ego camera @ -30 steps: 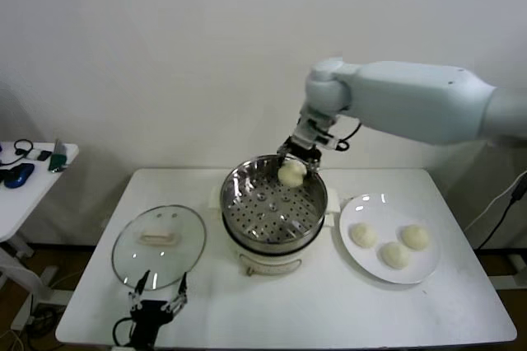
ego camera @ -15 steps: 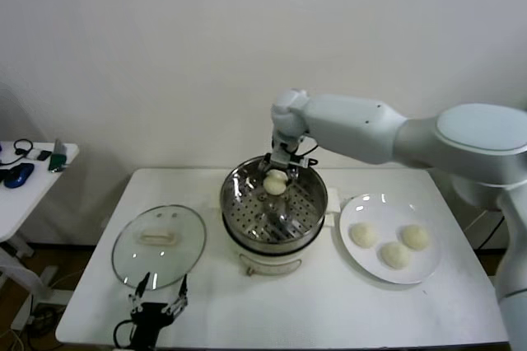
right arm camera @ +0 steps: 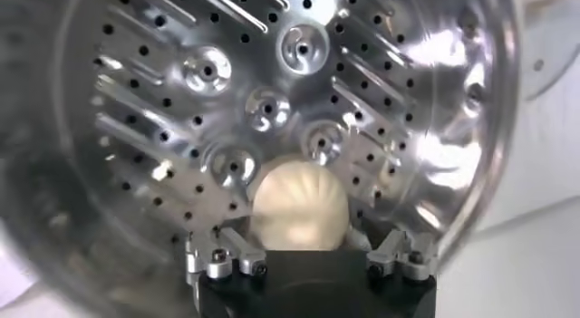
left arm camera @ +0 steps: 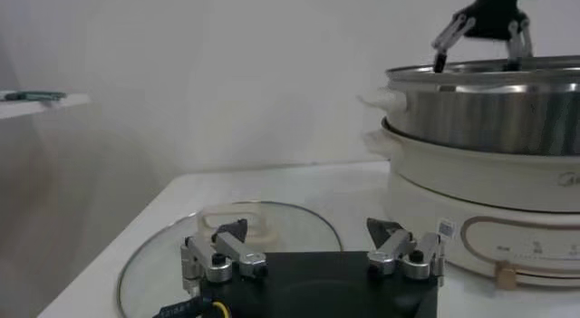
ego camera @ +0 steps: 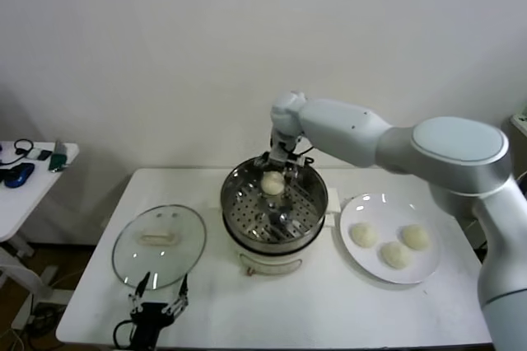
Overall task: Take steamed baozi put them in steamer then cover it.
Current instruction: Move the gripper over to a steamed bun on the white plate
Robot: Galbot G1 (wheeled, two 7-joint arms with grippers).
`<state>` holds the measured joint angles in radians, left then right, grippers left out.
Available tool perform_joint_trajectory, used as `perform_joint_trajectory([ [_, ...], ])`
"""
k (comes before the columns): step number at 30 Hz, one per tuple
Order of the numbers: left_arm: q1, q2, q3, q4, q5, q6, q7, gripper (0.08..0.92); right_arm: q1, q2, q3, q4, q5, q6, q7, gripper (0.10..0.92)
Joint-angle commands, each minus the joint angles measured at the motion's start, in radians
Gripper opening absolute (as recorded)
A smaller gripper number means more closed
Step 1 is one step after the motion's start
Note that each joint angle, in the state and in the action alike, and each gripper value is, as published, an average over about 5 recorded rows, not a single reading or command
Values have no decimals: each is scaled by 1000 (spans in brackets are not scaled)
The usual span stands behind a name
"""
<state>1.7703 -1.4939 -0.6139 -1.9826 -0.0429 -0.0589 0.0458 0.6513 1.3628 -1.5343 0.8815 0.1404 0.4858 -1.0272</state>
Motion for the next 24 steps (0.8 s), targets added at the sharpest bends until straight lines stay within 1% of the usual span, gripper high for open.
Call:
perform_joint_trajectory([
  [1, 4, 1, 0, -7, 3, 1, 1, 823, 309, -262, -257, 220, 590, -235, -124, 823],
  [3, 3, 3, 0, -10, 3, 2, 1, 823, 375, -353, -340, 302, 687, -338, -87, 823],
  [6, 4, 5, 1, -13, 4, 3, 2, 823, 452, -470, -476, 433, 740, -493, 3, 823],
  [9, 3, 8, 3, -14, 6, 3, 3, 823, 464, -578, -550, 558, 731, -629, 83, 823],
  [12, 0, 7, 5, -16, 6, 3, 4, 823, 414, -647, -552, 632, 678, -716, 148, 823],
  [17, -2, 2, 3, -25, 5, 4, 4, 823, 232, -685, -455, 631, 508, -791, 234, 823],
  [24, 1, -2, -4, -27, 6, -1, 4, 823, -57, -649, -253, 498, 377, -820, 271, 823],
])
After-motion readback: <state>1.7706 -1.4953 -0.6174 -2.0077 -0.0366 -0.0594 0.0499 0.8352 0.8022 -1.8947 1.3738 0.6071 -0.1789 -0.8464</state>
